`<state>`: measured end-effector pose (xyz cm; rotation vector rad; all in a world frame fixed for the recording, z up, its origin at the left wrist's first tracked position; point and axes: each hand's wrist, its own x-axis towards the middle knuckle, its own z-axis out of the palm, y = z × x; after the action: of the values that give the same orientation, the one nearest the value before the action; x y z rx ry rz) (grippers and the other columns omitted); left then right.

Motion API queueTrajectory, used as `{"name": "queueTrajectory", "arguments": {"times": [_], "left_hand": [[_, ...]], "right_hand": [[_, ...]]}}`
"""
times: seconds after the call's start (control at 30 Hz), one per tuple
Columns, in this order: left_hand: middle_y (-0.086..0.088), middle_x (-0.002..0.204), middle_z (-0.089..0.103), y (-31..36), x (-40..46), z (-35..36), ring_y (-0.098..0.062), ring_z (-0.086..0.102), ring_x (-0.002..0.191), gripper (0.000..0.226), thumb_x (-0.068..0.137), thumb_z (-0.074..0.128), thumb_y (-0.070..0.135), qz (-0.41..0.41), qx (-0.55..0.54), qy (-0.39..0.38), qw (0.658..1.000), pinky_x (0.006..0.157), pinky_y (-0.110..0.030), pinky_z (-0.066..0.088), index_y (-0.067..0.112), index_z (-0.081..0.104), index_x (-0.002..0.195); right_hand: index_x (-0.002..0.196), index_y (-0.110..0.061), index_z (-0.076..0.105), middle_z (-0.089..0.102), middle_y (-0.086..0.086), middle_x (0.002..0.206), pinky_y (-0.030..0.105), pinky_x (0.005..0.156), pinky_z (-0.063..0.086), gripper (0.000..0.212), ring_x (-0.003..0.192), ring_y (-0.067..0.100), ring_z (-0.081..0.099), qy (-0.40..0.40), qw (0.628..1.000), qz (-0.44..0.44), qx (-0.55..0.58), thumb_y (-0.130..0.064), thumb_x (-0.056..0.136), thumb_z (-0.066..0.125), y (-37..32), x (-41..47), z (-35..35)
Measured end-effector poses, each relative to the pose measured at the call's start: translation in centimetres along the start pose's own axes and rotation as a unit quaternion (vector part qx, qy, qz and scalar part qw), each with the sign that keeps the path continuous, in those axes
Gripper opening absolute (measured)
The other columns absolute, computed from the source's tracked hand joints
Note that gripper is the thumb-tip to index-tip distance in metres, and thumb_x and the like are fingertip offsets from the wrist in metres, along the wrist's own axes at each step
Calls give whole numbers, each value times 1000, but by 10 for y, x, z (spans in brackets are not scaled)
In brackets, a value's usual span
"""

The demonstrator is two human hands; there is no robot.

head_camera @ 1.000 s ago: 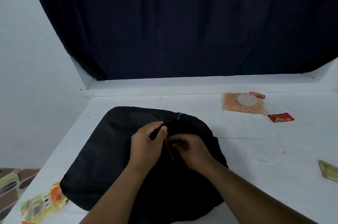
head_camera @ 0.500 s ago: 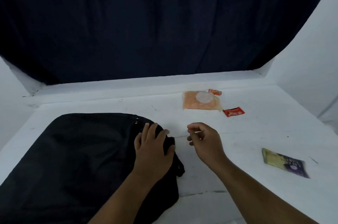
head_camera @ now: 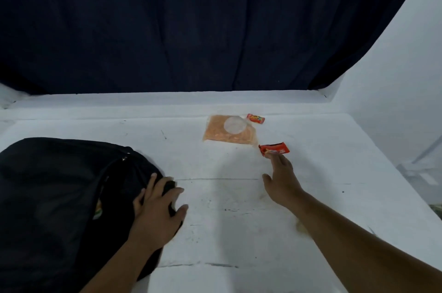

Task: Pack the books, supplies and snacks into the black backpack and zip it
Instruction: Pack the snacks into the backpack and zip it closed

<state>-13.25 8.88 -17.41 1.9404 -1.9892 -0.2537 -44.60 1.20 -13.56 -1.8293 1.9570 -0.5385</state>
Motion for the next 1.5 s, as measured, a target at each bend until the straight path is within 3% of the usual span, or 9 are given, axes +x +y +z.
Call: {"name": "queueTrajectory", "arguments": {"times": [0.3,0.4,0.53,0.7,0.83,1.03,1.23,1.4,1.5], "left_hand": [[23,153,32,2,0,1,4,-8,149,56,80,38,71,-18,3,16,1000,117,-42,7,45,61,123],[23,152,34,0,0,4,2,-4,150,53,80,41,71,-20,-1,19,1000,119,-43,7,46,61,122],[24,151,34,0,0,5,0,-3,151,51,82,44,70,-16,8,23,1000,118,-45,10,46,61,122],[22,145,42,5,-1,0,-10,17,152,47,87,53,59,18,-48,94,994,113,-44,24,36,64,125],[7,129,58,8,-7,-13,-17,43,134,39,95,53,40,36,-110,208,971,113,-46,38,15,70,119],[-1,123,62,6,-16,-58,-27,48,126,32,88,60,30,3,-8,279,960,104,-47,40,14,70,113],[-7,143,42,-38,-23,-109,-34,31,134,65,77,78,40,-224,98,187,951,102,-55,34,25,50,134],[-3,111,65,-81,-26,-131,-30,52,105,24,86,73,31,-205,22,173,963,82,-42,49,17,73,106],[1,81,61,-92,-25,-148,-19,58,83,16,88,72,32,-170,-62,203,962,70,-30,47,17,75,83]], "right_hand": [[155,-21,10,28,6,159,46,111,36,76,145,30,27,-34,996,-19,-77,-36,97,56,26,36,3],[152,-21,30,49,5,142,42,103,42,62,130,27,41,6,991,-64,-113,-38,97,54,33,39,8],[123,-22,65,58,-2,117,35,93,40,32,111,20,46,53,978,-126,-157,-37,98,53,39,39,15],[103,-16,72,71,0,105,37,92,41,32,99,22,62,80,987,-132,-40,-33,102,45,18,29,23],[96,-17,65,65,-2,86,30,72,48,28,82,18,62,17,981,-104,163,-29,105,41,-27,10,32],[96,-24,64,66,-10,86,29,70,49,17,82,9,62,-40,948,-115,293,-27,102,48,-100,-19,45],[95,-36,64,73,-5,91,36,78,59,18,84,11,70,-110,907,-135,382,-23,101,54,-160,-47,57],[109,-24,62,75,-6,91,33,81,60,12,86,7,72,-155,902,-138,378,-21,98,58,-200,-63,77],[104,-24,70,75,-6,87,29,77,59,12,82,7,71,-159,910,-164,346,-21,93,66,-224,-69,89]]}}
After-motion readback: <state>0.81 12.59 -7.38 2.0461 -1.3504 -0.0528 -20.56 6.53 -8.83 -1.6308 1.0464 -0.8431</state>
